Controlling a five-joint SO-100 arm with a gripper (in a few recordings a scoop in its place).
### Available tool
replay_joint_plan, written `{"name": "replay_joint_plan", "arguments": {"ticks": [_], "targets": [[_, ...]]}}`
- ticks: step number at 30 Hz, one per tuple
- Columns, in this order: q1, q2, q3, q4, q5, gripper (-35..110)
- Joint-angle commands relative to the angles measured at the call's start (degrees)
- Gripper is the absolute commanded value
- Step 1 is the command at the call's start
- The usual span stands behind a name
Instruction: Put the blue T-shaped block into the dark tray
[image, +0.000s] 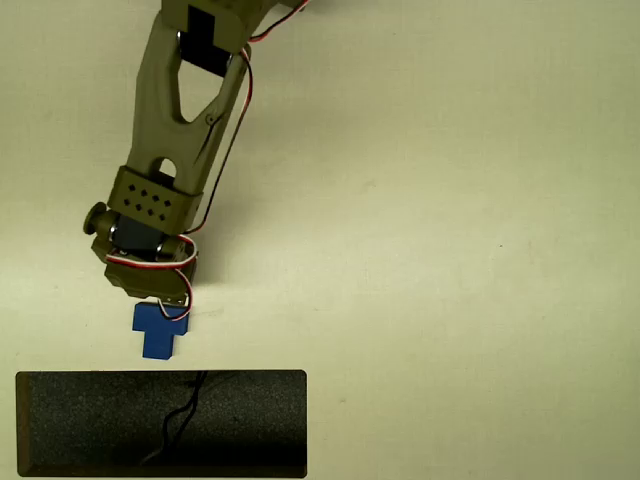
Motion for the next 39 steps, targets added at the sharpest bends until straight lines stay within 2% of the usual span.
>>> {"name": "replay_joint_plan", "arguments": {"ticks": [1,6,16,26,29,39], "targets": [[0.4,-0.7,-3.9,-1.8,0.1,0],[-0.1,-5.0,-8.4,-8.9,1.2,0],[-2.8,-14.8,-17.8,-30.7,6.2,0],[-5.5,-17.7,-21.9,-46.7,17.8,0],[-6.9,-25.3,-26.2,-58.3,18.0,0],[-16.4,-35.3,-30.8,-67.9,18.9,0]]}}
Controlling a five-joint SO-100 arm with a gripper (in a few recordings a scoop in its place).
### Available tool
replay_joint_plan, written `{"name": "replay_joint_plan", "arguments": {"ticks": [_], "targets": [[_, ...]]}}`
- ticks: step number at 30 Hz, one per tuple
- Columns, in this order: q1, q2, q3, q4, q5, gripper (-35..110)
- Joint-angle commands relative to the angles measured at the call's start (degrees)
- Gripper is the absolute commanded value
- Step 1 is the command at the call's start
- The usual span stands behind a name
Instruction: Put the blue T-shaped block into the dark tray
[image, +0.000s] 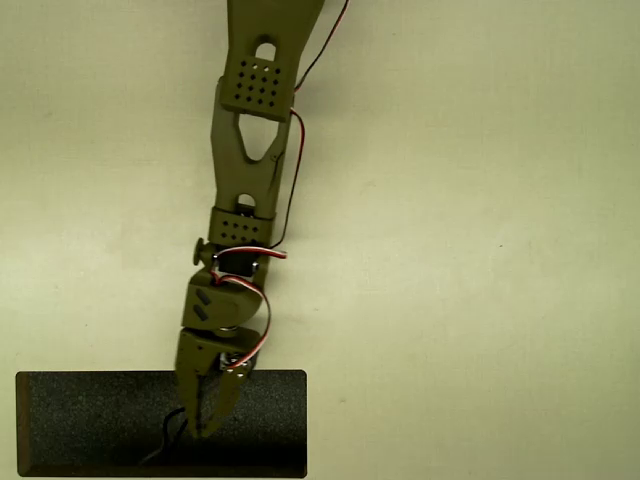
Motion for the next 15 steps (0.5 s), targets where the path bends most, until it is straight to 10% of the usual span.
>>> {"name": "replay_joint_plan", "arguments": {"ticks": [1,15], "targets": [[-2.6,0.2,-1.9,-4.0,-0.5,0],[-8.1,-11.5,-8.4,-11.3,-3.9,0]]}}
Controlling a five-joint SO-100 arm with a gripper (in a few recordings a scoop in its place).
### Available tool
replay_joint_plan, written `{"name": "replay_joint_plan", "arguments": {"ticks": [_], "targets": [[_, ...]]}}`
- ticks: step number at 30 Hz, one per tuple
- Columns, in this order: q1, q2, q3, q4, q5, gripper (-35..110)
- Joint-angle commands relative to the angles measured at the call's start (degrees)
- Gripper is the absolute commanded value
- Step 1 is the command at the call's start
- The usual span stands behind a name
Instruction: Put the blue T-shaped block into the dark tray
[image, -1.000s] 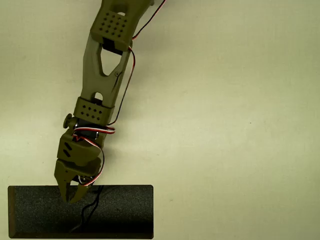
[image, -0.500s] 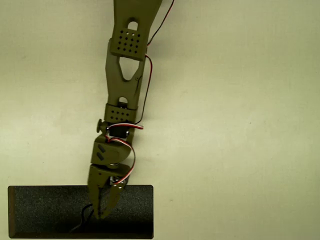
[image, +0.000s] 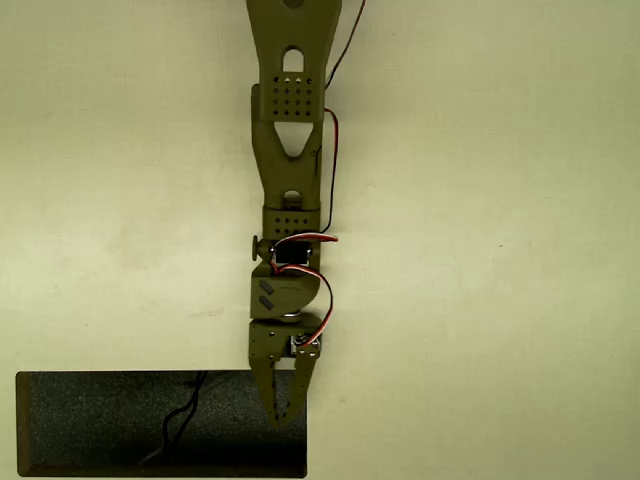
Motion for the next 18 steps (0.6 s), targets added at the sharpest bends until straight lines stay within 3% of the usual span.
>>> {"name": "replay_joint_plan", "arguments": {"ticks": [1,18], "targets": [[-0.9,-1.5,-2.9,-1.7,-1.5,0],[-0.8,-3.1,1.1,-13.0,-5.2,0]]}}
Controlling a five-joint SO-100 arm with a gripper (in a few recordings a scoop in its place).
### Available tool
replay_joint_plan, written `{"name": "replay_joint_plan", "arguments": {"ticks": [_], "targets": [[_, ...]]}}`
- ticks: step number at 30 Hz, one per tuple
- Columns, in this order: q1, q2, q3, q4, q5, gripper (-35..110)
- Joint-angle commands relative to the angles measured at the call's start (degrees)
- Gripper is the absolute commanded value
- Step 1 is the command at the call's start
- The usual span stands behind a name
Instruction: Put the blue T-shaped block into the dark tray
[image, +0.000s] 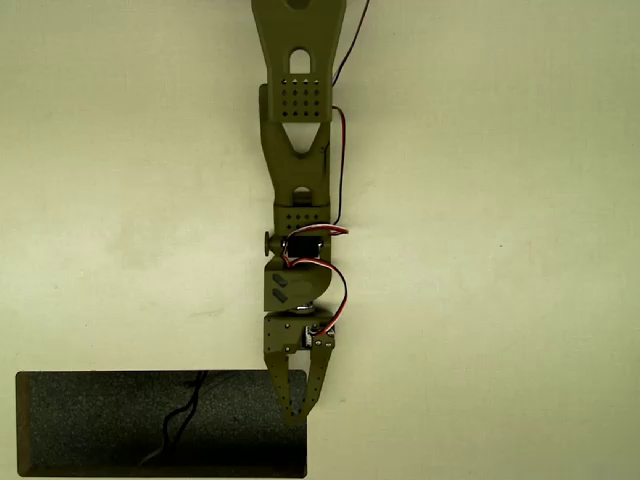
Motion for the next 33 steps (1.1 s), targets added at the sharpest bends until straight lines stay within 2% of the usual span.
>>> {"name": "replay_joint_plan", "arguments": {"ticks": [1,33], "targets": [[0.1,-0.4,1.4,-5.0,-2.3,0],[0.5,-0.4,1.8,-5.2,-4.9,0]]}}
